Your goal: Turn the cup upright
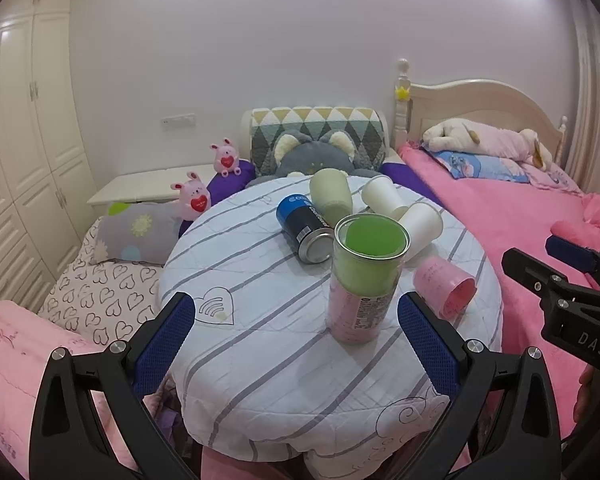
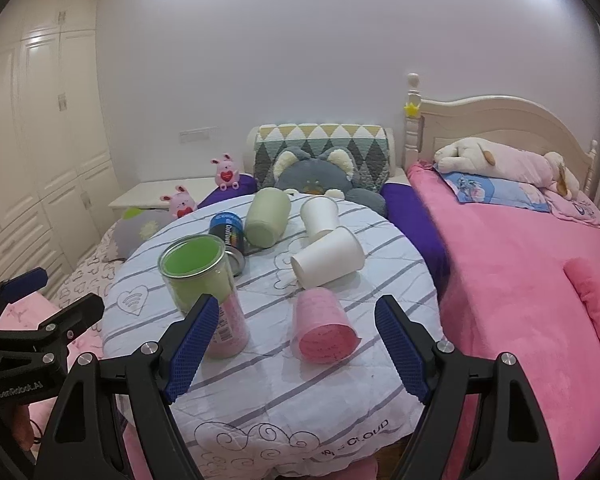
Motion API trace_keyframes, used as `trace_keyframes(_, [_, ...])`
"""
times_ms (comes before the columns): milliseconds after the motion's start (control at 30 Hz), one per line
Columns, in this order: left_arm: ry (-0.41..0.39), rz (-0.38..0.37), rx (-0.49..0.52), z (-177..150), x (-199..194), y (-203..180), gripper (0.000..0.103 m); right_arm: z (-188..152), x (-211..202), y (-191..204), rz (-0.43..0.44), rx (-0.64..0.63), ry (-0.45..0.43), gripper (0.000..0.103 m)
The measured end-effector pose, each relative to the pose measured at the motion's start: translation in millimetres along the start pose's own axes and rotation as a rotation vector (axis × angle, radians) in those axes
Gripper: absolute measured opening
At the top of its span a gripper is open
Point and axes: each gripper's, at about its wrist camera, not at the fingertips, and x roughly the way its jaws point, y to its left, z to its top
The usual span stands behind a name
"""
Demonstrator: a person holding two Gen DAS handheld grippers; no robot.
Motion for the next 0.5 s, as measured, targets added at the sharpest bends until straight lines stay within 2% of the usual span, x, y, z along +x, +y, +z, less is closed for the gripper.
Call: trace_keyframes(500, [0.014, 0.001, 0.010, -1.4, 4.0, -3.3, 0.103, -0.5, 2.1, -4.1, -0.011, 0.010, 0.009, 0.082])
